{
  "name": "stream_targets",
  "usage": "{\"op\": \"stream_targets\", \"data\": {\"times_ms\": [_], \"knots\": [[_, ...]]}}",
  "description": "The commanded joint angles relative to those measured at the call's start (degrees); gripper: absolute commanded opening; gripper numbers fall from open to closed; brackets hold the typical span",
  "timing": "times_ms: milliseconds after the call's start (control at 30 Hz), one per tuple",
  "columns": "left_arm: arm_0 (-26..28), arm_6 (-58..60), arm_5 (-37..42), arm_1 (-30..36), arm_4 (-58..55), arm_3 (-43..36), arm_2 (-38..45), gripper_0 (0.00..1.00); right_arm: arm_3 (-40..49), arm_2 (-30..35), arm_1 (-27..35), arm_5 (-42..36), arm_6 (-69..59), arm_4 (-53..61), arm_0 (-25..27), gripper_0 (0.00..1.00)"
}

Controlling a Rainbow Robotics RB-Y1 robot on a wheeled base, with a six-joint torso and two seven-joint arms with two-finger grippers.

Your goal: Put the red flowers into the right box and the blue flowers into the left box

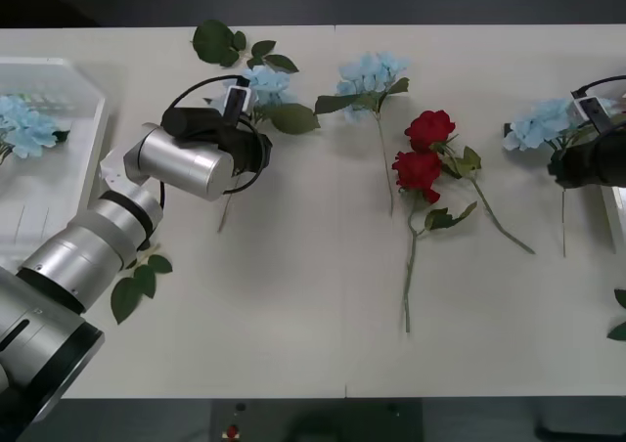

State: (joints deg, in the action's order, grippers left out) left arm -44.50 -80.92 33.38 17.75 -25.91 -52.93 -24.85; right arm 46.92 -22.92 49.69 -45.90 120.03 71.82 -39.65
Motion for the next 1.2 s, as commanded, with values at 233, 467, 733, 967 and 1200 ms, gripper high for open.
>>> {"op": "stream_targets", "data": {"times_ms": [233,467,733,967,1200], "knots": [[-1.73,-0.21,25.25,10.2,-7.31,-22.84,10.43,0.0,-0.25,3.5,2.42,-5.52,0.73,5.87,-2.71,0.0],[-1.2,-4.95,34.91,18.28,-10.91,-30.31,20.19,0.0,-0.16,3.5,8.75,-15.01,9.96,24.51,-4.03,0.0],[3.37,-14.89,35.0,28.13,-10.65,-30.57,29.68,0.0,0.72,4.91,10.77,-25.91,27.8,45.42,-4.3,0.0],[13.39,-17.7,34.03,35.68,-15.13,-30.66,37.15,0.0,5.2,7.72,6.64,-28.81,34.97,53.51,-4.3,0.0],[22.88,-18.49,27.62,37.44,-16.98,-30.57,39.18,0.0,16.45,8.42,1.98,-24.68,34.97,53.86,-4.65,0.0]]}}
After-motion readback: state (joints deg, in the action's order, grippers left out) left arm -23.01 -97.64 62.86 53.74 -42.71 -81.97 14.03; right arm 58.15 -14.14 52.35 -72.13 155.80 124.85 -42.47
